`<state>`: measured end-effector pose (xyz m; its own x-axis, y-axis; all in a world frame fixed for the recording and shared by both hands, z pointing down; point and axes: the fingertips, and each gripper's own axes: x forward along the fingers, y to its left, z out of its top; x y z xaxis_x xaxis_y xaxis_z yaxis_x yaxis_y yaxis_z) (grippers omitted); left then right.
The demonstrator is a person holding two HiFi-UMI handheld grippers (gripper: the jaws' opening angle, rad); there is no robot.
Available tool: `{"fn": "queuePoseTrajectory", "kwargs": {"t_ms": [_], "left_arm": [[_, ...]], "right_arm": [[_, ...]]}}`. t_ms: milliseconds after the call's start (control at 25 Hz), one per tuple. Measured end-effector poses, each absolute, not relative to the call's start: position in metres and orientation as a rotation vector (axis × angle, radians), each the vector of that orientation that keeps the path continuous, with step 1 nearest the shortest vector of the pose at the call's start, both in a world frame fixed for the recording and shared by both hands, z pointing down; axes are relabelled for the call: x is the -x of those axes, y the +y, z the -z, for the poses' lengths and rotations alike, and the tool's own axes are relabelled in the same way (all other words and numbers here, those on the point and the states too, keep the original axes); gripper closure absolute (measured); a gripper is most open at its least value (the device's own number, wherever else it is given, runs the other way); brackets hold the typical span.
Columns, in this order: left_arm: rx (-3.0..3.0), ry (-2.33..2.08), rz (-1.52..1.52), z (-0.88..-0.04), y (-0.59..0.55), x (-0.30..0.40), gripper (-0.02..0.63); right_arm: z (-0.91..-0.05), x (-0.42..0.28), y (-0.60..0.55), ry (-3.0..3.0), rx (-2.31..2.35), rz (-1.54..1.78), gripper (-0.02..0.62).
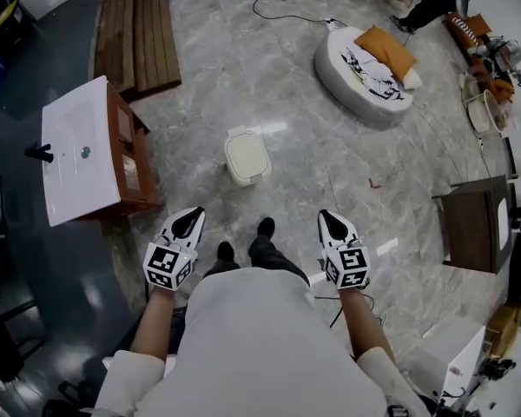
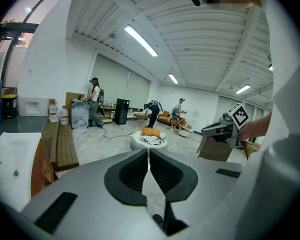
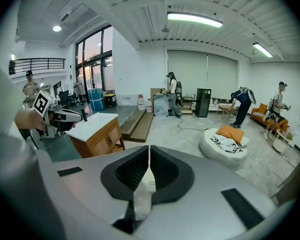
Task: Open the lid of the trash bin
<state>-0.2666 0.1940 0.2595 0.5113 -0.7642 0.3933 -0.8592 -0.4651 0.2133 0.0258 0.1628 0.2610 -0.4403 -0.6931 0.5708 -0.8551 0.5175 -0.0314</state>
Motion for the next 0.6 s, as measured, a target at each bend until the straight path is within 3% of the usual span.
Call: {"fn": "queuePoseTrajectory", "kwargs": {"t_ms": [600], "left_arm": [[-2.294, -1.342, -0.448, -0.294, 0.119, 0.207, 0.580]], "right_arm": [[-0.306, -0.068, 0.078, -2.292, -1.124, -0.533, 0.565]]}}
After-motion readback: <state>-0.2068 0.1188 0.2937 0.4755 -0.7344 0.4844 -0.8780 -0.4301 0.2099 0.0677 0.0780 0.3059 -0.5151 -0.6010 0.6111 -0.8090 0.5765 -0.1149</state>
